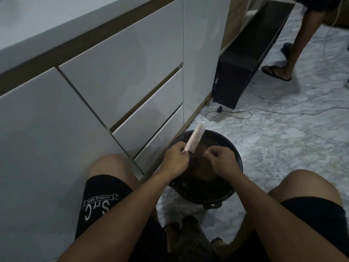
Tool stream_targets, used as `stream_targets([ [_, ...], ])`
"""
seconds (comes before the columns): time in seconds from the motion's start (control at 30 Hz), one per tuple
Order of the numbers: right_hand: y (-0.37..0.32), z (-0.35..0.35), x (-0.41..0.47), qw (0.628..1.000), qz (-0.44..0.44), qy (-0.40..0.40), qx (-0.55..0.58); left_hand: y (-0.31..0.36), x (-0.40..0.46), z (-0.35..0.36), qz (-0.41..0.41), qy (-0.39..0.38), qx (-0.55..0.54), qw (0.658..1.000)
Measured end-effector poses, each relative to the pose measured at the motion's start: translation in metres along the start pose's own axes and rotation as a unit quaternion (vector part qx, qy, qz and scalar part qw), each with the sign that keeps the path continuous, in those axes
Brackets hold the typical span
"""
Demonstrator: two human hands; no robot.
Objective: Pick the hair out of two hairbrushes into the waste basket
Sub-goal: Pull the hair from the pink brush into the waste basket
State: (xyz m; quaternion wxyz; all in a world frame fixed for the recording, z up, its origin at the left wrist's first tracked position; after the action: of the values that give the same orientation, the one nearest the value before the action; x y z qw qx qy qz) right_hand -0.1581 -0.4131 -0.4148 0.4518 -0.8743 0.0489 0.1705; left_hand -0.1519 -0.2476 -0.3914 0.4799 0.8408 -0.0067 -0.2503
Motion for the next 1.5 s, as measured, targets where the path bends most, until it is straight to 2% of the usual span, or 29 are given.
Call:
stream_targets([
  [0.1,0.011,-0.008,0.001,0.997,0.05,0.036,-0.039,-0.003,0.003,-0.01,-0.009,0.06,-0.019,0.998],
  [0.17,0.018,-0.01,0.001,0.995,0.076,0.048,-0.03,-0.006,0.006,-0.015,-0.017,0.072,-0.03,0.997],
  [0.37,0.008,-0.001,-0.004,0.996,0.083,0.012,-0.019,-0.01,0.008,-0.012,-0.044,-0.023,-0.131,0.99],
  [0.6,0.01,-0.001,-0.003,0.995,0.098,-0.01,-0.005,-0.013,0.007,-0.002,-0.061,-0.072,-0.212,0.973],
  [0.93,0.006,0.004,-0.003,0.996,0.08,-0.048,0.001,-0.02,0.007,-0.003,-0.072,-0.082,-0.21,0.972],
  [1.27,0.017,-0.004,-0.002,0.995,0.091,0.032,-0.024,-0.022,0.006,0.001,-0.073,-0.106,-0.208,0.97],
  [1.5,0.019,-0.001,0.001,0.994,0.079,0.042,-0.069,-0.021,0.004,0.005,-0.079,-0.132,-0.212,0.965],
])
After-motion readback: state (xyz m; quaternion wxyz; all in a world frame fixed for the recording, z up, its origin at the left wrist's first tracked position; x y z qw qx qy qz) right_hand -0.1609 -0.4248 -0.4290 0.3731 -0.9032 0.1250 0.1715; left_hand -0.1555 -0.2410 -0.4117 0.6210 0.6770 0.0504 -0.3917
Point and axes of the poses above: each hand's wrist, its own x-axis towards the middle knuckle, its own z-axis out of the palm, y = z × x, the point moved 2 cm from there along x, towards the middle knuckle, and after that the axes turned 13 degrees about -y, right-handed, at the moved point
